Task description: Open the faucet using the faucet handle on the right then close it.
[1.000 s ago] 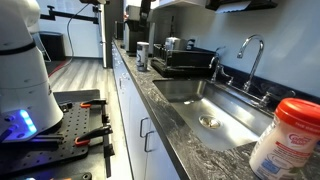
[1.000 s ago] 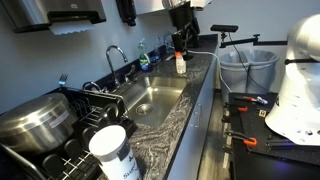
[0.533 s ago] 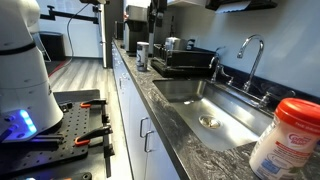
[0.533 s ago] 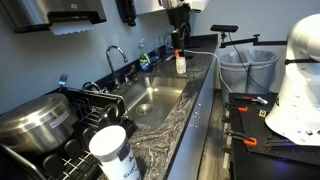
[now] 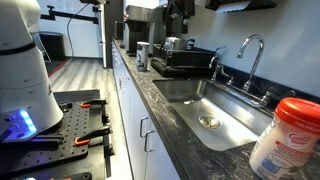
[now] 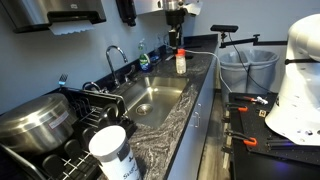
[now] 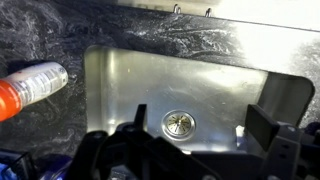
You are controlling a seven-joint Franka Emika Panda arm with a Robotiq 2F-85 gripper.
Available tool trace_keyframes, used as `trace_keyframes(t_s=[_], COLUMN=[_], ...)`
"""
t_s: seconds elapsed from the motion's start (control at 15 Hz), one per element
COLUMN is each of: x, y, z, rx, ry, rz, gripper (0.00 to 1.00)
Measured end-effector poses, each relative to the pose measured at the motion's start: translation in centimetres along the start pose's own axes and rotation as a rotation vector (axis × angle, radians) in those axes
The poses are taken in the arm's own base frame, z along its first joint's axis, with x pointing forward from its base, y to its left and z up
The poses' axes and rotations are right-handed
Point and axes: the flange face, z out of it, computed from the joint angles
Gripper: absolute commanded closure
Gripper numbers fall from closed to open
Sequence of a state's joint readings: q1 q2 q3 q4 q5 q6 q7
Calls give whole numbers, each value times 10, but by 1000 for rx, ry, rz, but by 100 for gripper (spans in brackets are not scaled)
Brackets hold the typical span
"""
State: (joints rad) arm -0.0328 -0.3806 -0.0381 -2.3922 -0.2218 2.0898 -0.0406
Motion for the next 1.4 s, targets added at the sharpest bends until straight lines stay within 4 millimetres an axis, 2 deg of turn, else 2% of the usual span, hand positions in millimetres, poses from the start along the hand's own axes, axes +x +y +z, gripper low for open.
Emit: trace_keyframes(t_s=[0.2, 0.87, 1.07, 1.4], x=[7, 11, 15, 27], y=[11, 11, 31, 90], z=[6, 5, 8, 21], rx=[-3, -34, -57, -72], ry=[13, 26, 69, 159], rz=[-77, -98, -103, -213], gripper=[0, 0, 0, 0])
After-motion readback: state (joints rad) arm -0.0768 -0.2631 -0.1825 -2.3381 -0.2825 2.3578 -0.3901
